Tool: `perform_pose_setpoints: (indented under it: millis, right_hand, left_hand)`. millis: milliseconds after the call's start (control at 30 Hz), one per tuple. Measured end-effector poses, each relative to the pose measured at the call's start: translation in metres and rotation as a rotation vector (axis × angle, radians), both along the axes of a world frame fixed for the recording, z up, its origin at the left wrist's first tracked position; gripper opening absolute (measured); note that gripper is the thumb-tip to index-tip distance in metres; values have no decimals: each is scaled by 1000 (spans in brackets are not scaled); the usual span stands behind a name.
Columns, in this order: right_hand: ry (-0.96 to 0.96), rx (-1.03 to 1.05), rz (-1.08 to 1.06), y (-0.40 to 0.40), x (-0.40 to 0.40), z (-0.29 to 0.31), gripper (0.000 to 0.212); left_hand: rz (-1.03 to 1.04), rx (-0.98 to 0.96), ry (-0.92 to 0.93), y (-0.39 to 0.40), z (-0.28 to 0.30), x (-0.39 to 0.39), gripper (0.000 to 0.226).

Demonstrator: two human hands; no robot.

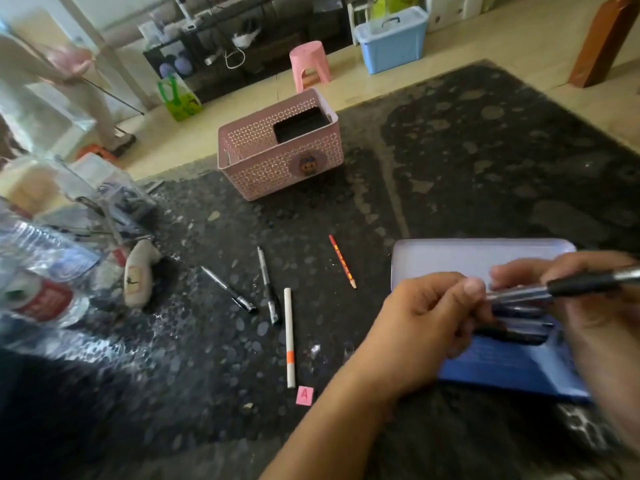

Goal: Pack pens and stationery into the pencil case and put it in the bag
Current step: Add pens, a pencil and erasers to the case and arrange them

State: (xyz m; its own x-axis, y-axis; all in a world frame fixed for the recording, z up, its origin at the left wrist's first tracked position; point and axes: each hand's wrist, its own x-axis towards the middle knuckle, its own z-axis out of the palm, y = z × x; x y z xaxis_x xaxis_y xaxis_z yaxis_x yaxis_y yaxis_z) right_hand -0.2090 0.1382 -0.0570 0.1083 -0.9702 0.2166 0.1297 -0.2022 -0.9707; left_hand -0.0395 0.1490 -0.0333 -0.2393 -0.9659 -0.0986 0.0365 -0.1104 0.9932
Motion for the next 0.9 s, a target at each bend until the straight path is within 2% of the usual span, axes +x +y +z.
perform_pose_setpoints:
  millis: [67, 167, 233, 300, 333, 400, 467, 533, 600, 667, 767, 900]
  right_hand:
    - [-21, -63, -57, 10, 12, 3, 43]
    - [-21, -40, -128, 19, 20, 16, 42]
    - [189, -82, -204, 17, 15, 19, 33]
    - [544, -208, -201, 13, 10, 16, 20]
    - [729, -282, -165, 12, 10, 11, 19]
    - [1000, -404, -99, 12, 13, -1, 26]
    - [1133, -430, -116, 14, 16, -7, 28]
    - [1189, -427, -151, 15, 18, -8, 25]
    - [1204, -424, -183, 16, 21, -7, 20]
    - [1239, -420, -205, 19, 23, -9, 18]
    - [1318, -415, -211, 22, 24, -13, 20]
    - [1302, -384, -187, 21, 23, -15, 17]
  left_hand:
    - [23, -35, 15, 3, 3, -6, 28]
    - [-89, -63, -63, 8, 3, -12, 12]
    - [-50, -115, -197, 4, 3, 1, 6]
    - [215, -192, -344, -8, 4, 30, 7]
    - [391, -229, -449, -13, 3, 49, 6]
    - [676, -269, -784, -20, 1, 89, 6]
    - [772, -164, -1123, -21, -10, 123, 18]
    - [766, 59, -1315, -20, -19, 143, 36]
    - [743, 211, -1390, -19, -23, 152, 47]
    - [722, 284, -1408, -19, -23, 157, 49]
    - [679, 365, -1442, -17, -25, 161, 42]
    - [672, 394, -1444, -18, -24, 160, 32]
